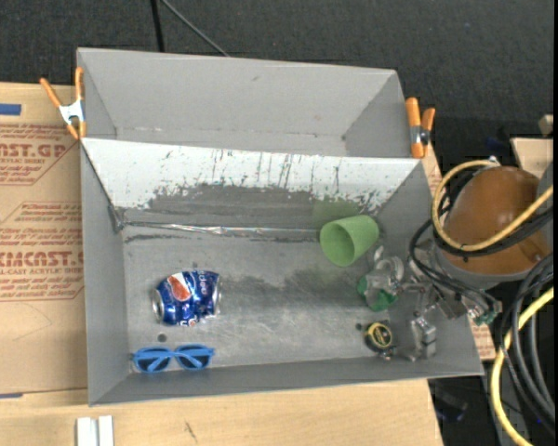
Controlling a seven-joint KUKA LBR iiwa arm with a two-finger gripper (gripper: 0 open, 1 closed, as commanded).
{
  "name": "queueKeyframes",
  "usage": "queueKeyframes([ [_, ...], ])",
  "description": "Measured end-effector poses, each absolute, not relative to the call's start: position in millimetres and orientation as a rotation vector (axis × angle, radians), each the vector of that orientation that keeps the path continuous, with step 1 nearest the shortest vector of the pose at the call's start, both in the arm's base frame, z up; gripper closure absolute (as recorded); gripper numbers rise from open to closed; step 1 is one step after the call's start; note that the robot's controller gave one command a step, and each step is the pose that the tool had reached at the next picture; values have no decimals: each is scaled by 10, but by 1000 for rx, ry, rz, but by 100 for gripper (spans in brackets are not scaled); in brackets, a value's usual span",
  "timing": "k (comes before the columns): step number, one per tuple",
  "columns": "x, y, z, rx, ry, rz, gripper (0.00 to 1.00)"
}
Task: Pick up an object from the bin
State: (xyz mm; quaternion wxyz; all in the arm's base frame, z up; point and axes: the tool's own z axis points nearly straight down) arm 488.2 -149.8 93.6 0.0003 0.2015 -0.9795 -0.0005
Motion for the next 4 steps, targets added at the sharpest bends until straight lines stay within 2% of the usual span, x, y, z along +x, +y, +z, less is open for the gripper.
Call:
queueKeyframes([
  [1, 4852, -1224, 732, 655, -3091, 6, 0],
  [2, 4812, -1233, 725, 646, -3079, 0, 100],
  [3, 4852, -1231, 726, 649, -3093, 5, 0],
  [4, 4871, -1433, 710, 353, -3125, -20, 0],
])
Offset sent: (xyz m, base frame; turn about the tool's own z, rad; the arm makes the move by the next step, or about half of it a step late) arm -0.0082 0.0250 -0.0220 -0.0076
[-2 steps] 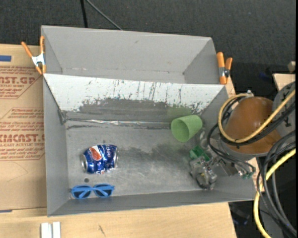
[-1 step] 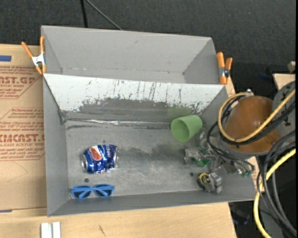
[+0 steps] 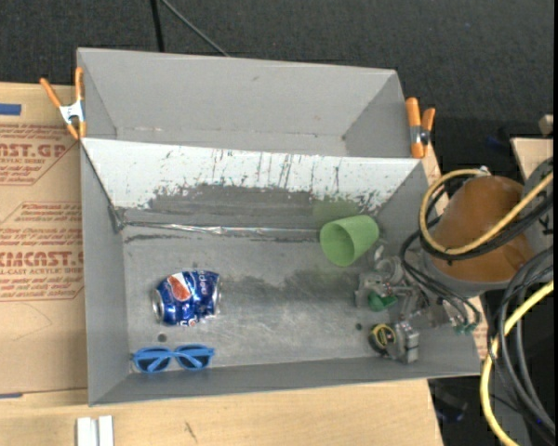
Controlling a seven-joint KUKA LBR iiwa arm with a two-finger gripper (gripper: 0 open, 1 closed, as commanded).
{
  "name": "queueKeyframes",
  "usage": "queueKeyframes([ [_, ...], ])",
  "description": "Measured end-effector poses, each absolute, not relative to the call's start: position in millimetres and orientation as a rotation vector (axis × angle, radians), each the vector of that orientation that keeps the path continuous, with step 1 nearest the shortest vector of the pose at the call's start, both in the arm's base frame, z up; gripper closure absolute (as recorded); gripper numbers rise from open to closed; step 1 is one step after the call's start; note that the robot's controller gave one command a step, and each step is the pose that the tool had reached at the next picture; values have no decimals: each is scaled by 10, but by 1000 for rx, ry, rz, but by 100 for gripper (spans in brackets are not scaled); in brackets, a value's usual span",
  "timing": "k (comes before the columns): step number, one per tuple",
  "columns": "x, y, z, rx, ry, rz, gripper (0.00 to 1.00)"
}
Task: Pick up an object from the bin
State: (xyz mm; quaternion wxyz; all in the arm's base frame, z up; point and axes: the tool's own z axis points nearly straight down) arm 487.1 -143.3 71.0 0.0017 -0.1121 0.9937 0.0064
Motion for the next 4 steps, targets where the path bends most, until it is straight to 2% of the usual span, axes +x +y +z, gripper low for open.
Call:
queueKeyframes([
  [1, 4892, -1480, 730, -337, 3111, 6, 100],
  [2, 4892, -1480, 731, -337, 3111, 6, 100],
  [3, 5362, -1383, 1641, -349, 3110, -5, 100],
  [4, 5330, -1384, 1591, -347, 3120, 1, 0],
])
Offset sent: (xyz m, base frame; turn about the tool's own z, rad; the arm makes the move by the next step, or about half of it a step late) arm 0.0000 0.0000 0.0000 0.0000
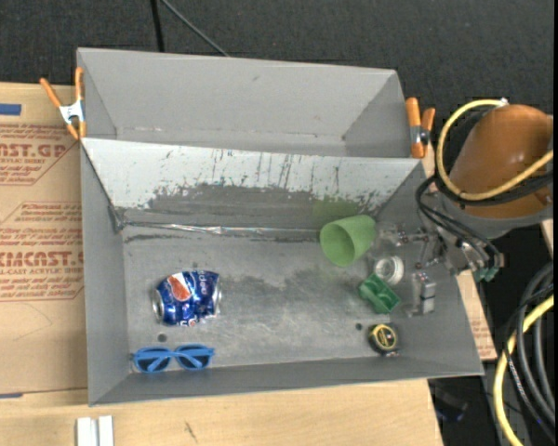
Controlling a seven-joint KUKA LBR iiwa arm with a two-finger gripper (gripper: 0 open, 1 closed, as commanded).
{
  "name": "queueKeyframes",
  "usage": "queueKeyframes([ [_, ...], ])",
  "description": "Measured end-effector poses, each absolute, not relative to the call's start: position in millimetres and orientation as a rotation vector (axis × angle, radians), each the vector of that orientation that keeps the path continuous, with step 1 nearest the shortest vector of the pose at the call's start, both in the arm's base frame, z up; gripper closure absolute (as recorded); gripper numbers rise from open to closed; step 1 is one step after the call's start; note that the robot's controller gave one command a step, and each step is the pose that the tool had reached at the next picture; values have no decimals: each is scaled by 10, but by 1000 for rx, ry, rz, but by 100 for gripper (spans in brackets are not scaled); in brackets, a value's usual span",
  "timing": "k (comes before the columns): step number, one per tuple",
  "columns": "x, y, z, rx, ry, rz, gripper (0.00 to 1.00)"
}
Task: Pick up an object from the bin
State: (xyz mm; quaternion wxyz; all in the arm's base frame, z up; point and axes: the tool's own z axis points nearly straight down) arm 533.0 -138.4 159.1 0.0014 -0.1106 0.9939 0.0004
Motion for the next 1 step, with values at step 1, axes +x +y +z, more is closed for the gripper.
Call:
queueKeyframes([
  [1, 4885, -1520, 774, -367, 3122, 5, 0],
])
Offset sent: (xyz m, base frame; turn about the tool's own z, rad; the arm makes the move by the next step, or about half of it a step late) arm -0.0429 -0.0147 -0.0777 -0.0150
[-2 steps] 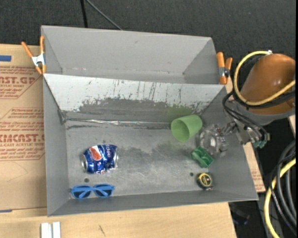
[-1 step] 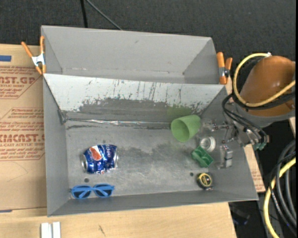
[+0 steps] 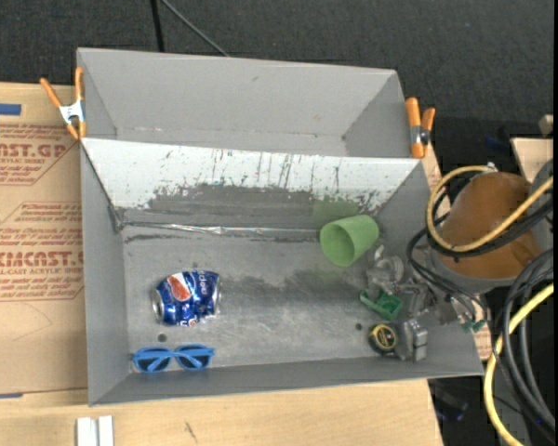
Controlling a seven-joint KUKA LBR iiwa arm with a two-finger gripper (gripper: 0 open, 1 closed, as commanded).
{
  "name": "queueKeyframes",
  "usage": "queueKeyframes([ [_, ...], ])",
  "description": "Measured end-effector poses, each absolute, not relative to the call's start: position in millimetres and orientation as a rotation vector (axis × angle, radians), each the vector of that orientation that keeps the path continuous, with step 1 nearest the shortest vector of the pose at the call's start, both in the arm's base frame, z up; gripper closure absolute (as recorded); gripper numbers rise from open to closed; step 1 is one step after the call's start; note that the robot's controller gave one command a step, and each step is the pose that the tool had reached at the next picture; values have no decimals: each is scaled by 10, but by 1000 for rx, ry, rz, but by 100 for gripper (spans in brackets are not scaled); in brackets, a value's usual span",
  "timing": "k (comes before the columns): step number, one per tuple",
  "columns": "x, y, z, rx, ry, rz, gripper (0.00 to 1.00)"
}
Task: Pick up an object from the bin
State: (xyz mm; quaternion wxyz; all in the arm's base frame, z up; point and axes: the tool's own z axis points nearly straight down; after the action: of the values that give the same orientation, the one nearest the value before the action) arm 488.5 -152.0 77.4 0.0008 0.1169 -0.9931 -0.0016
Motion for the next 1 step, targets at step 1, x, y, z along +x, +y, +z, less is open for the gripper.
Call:
queueKeyframes([
  [1, 4928, -1521, 825, 372, -3129, 2, 100],
])
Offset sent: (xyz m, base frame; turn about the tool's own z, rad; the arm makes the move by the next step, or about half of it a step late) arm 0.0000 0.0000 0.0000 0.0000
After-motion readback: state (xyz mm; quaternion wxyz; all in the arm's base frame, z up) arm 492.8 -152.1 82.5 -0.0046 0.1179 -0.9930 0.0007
